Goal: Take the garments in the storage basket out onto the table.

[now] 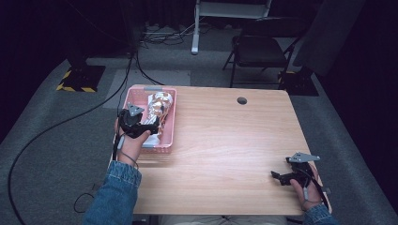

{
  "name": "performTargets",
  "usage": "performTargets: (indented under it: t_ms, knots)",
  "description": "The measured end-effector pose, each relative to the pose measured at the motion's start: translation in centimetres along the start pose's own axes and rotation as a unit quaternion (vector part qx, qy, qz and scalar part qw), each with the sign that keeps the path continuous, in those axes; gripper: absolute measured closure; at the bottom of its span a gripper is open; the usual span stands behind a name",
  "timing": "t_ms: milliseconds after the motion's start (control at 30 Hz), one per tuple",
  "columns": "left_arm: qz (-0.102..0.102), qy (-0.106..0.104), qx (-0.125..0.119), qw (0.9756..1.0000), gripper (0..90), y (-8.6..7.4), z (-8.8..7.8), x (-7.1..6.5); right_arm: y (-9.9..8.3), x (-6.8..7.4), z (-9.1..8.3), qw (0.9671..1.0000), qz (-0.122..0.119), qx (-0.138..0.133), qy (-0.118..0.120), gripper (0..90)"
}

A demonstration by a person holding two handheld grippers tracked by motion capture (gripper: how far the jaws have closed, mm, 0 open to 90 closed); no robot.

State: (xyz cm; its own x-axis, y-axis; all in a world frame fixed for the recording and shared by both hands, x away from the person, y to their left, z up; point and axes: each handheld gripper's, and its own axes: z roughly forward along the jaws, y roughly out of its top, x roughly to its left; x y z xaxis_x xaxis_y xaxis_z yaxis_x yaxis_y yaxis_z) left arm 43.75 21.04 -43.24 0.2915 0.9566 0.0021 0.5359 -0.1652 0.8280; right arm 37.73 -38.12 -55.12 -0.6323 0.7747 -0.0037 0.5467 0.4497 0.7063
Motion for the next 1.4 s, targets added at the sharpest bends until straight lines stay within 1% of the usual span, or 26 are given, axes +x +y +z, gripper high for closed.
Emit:
performTargets:
  t_ms: [67, 167, 367, 467, 500, 533, 567, 600, 633, 700, 767, 867, 900, 933, 967, 1000, 1033, 1133, 1167, 1200, 1233, 1267, 1367, 1400]
  knots:
    - [-0.002, 0.001, 0.001, 1.0000, 3.8, 0.2, 0.4, 0.0, 0.0, 0.0, 0.0, 1.0000, 0.000, 0.000, 0.000, 0.0]
    - [0.003, 0.003, 0.003, 1.0000, 3.7, 0.5, 0.8, 0.1, 0.0, 0.0, 0.0, 1.0000, 0.000, 0.000, 0.000, 0.0]
    - [0.007, 0.004, 0.001, 1.0000, 3.4, 1.0, 1.6, 0.0, 0.0, 0.0, 0.0, 1.0000, 0.000, 0.000, 0.000, 0.0]
    - [0.008, 0.008, 0.006, 0.9999, 3.4, 1.3, 2.4, 0.1, 0.0, 0.0, 0.0, 1.0000, 0.000, 0.000, 0.000, 0.0]
    - [0.008, 0.008, 0.006, 0.9999, 3.4, 1.3, 2.4, 0.1, 0.0, 0.0, 0.0, 1.0000, 0.000, 0.000, 0.000, 0.0]
    - [0.006, 0.011, 0.007, 0.9999, 3.4, 1.4, 2.9, 0.1, 0.0, 0.0, 0.0, 1.0000, 0.000, 0.000, 0.000, 0.0]
    - [0.006, 0.011, 0.007, 0.9999, 3.4, 1.4, 2.9, 0.1, 0.0, 0.0, 0.0, 1.0000, 0.000, 0.000, 0.000, 0.0]
    - [0.006, 0.014, 0.007, 0.9999, 3.4, 1.5, 3.4, 0.2, 0.0, 0.0, 0.0, 1.0000, 0.000, 0.000, 0.000, 0.0]
    - [0.006, 0.014, 0.007, 0.9999, 3.4, 1.5, 3.4, 0.2, 0.0, 0.0, 0.0, 1.0000, 0.000, 0.000, 0.000, 0.0]
    - [0.006, 0.014, 0.012, 0.9998, 3.4, 1.6, 4.1, 0.4, 0.0, 0.0, 0.0, 1.0000, 0.000, 0.000, 0.000, 0.0]
    - [0.004, 0.014, 0.012, 0.9998, 3.4, 1.6, 4.4, 0.5, 0.0, 0.0, 0.0, 1.0000, 0.000, 0.000, 0.000, 0.0]
    - [-0.003, 0.014, 0.015, 0.9998, 3.4, 1.5, 5.3, 0.8, 0.0, 0.0, 0.0, 1.0000, 0.000, 0.000, 0.000, 0.0]
    - [-0.003, 0.014, 0.015, 0.9998, 3.4, 1.5, 5.3, 0.8, 0.0, 0.0, 0.0, 1.0000, 0.000, 0.000, 0.000, 0.0]
    - [-0.006, 0.013, 0.015, 0.9998, 3.4, 1.4, 5.7, 1.0, 0.0, 0.0, 0.0, 1.0000, 0.000, 0.000, 0.000, 0.0]
    - [-0.006, 0.013, 0.015, 0.9998, 3.4, 1.4, 5.7, 1.0, 0.0, 0.0, 0.0, 1.0000, 0.000, 0.000, 0.000, 0.0]
    - [-0.010, 0.014, 0.017, 0.9997, 3.4, 1.3, 6.2, 1.2, 0.0, 0.0, 0.0, 1.0000, 0.000, 0.000, 0.000, 0.0]
    - [-0.010, 0.014, 0.017, 0.9997, 3.4, 1.3, 6.2, 1.2, 0.0, 0.0, 0.0, 1.0000, 0.000, 0.000, 0.000, 0.0]
    - [-0.020, 0.016, 0.023, 0.9994, 3.4, 1.0, 7.4, 1.5, 0.0, 0.0, 0.0, 1.0000, 0.000, 0.000, 0.000, 0.0]
    - [-0.020, 0.016, 0.023, 0.9994, 3.4, 1.0, 7.4, 1.5, 0.0, 0.0, 0.0, 1.0000, 0.000, 0.000, 0.000, 0.0]
    - [-0.019, 0.016, 0.034, 0.9991, 3.4, 0.8, 7.9, 1.4, 0.0, 0.0, 0.0, 1.0000, 0.000, 0.000, 0.000, 0.0]
    - [-0.019, 0.016, 0.034, 0.9991, 3.4, 0.8, 7.9, 1.4, 0.0, 0.0, 0.0, 1.0000, 0.000, 0.000, 0.000, 0.0]
    - [-0.022, 0.014, 0.038, 0.9989, 3.4, 0.6, 8.4, 1.4, 0.0, 0.0, 0.0, 1.0000, 0.000, 0.000, 0.000, 0.0]
    - [-0.025, 0.013, 0.040, 0.9988, 3.4, 0.5, 8.8, 1.4, 0.0, 0.0, 0.0, 1.0000, 0.000, 0.000, 0.000, 0.0]
    - [-0.028, 0.013, 0.045, 0.9985, 3.4, 0.3, 9.3, 1.5, 0.0, 0.0, 0.0, 1.0000, 0.000, 0.000, 0.000, 0.0]
